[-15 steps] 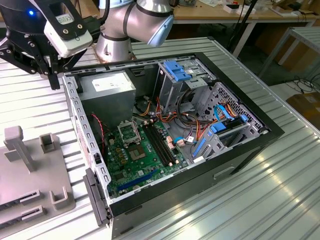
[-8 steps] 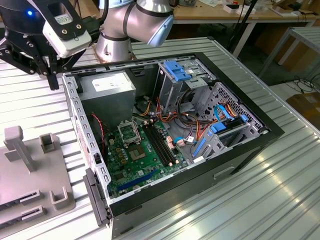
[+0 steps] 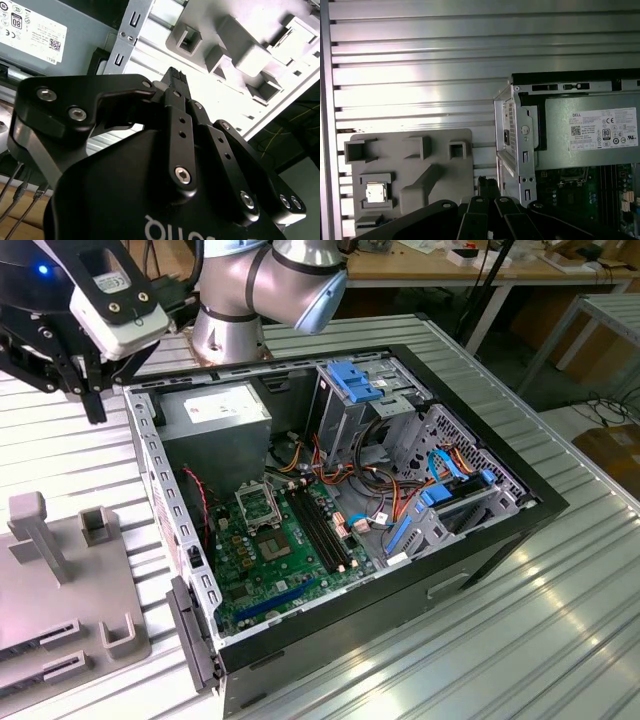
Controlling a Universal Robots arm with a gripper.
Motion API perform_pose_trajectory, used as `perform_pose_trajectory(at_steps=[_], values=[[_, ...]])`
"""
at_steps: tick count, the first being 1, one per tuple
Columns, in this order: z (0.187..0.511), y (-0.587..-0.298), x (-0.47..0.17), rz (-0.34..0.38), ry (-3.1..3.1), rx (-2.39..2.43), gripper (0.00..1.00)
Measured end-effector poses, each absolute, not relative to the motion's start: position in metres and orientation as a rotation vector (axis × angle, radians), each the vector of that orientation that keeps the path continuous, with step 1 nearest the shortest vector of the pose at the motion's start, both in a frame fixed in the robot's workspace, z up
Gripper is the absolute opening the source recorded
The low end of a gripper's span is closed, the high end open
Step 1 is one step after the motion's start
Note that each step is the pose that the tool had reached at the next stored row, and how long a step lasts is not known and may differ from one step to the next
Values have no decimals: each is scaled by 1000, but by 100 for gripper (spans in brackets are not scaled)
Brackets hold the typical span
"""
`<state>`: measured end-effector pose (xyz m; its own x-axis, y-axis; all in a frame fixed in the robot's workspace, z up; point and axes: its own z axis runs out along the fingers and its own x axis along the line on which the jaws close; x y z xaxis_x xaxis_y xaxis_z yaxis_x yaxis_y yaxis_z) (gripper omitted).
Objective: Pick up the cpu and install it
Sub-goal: 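Reach for the cpu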
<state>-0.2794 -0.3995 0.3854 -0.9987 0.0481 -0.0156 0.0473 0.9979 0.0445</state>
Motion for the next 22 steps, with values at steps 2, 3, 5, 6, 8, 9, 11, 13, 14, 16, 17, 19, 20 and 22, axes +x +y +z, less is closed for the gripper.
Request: perform_pose_trajectory(at_steps=[2,3,5,6,8,9,11,13,14,16,17,19,20,22], values=[[385,-401,-280,69,3125,63,11],[384,-402,-280,69,3126,56,11],[384,-404,-281,69,3127,37,11],[384,-405,-281,69,3127,28,11],[383,-407,-283,69,3127,17,11],[383,-408,-284,69,3128,13,11],[383,-409,-287,69,3128,8,11],[382,-409,-290,69,3128,8,11],[382,-409,-291,69,3128,7,11],[382,-409,-294,69,3128,7,11],[382,-409,-295,69,3128,7,11],[381,-409,-298,69,3128,7,11],[381,-409,-300,69,3128,7,11],[381,-409,-302,69,3128,7,11]])
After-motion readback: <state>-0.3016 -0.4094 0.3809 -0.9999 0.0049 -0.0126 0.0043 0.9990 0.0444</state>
